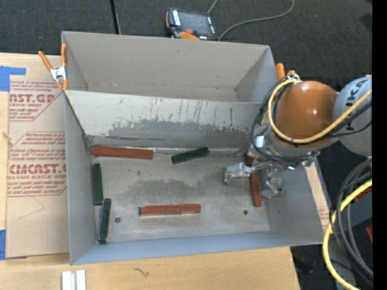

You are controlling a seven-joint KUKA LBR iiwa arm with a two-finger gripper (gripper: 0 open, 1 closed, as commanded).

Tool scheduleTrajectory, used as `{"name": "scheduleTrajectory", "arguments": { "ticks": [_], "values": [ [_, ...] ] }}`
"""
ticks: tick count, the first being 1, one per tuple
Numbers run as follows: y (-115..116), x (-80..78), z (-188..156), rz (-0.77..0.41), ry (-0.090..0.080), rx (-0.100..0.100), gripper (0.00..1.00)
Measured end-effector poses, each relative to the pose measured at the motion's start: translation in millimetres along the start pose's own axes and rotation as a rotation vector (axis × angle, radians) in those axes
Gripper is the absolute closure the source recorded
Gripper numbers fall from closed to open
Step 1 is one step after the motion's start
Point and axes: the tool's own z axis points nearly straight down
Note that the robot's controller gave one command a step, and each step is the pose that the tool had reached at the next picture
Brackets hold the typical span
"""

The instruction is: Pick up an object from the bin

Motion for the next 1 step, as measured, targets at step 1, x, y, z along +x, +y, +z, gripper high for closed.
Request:
{"name": "scheduleTrajectory", "arguments": {
  "ticks": [1],
  "values": [
    [27.6, -39.5, -0.9, -0.265, 0.009, 0.005, 0.0]
  ]
}}
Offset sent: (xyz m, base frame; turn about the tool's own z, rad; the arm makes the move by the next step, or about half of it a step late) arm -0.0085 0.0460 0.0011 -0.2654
